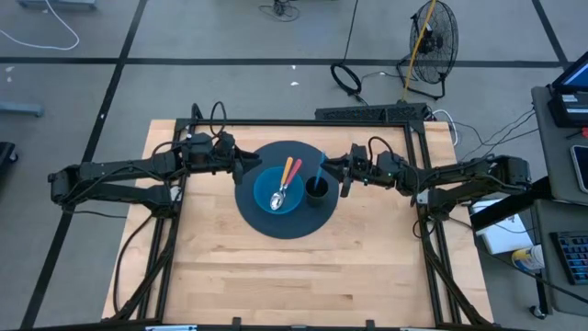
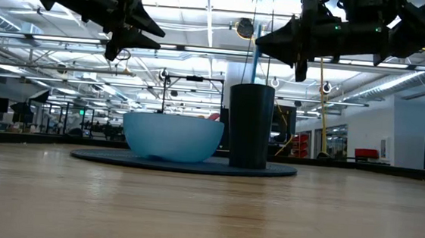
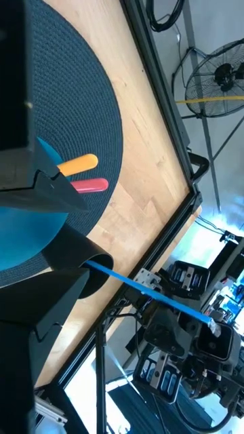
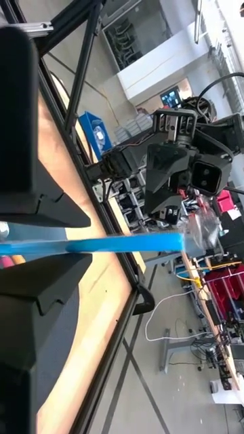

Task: Pick & Place Utensil
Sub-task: Put the blue straw into the black cup on the blue mat, then return to Home Position

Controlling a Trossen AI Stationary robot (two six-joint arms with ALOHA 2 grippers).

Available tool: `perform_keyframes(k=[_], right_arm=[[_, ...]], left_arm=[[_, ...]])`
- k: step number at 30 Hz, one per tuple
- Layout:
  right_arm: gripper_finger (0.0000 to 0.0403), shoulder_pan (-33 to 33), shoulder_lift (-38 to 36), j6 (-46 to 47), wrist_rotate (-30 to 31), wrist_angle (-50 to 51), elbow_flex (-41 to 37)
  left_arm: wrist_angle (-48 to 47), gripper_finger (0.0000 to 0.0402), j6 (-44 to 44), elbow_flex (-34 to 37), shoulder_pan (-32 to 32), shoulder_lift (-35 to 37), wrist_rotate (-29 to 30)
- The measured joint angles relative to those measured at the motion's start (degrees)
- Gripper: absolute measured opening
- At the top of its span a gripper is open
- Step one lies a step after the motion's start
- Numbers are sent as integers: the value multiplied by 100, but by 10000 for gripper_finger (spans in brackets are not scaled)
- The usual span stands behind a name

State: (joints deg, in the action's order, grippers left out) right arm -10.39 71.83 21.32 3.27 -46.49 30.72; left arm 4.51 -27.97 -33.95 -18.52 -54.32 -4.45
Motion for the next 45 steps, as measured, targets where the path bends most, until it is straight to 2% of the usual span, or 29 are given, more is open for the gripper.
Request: perform_keyframes(k=[9, 15, 29, 35, 45], right_arm=[[101, 0, 0, 31, -7, -17, 0], [125, 0, -55, -52, -27, -595, 0], [205, -46, -259, -40, -12, -628, 2], [239, -52, -402, -345, 120, -812, 158], [247, -196, -605, -555, -52, -636, 652]], left_arm=[[0, 147, 2, 0, 0, 2, 0], [-1, 147, -30, -1, -1, 0, 0], [0, 147, -83, 0, -2, 2, 2], [1, 147, -87, 0, -2, 0, 4], [9, 147, -85, 0, -2, 2, 7]])
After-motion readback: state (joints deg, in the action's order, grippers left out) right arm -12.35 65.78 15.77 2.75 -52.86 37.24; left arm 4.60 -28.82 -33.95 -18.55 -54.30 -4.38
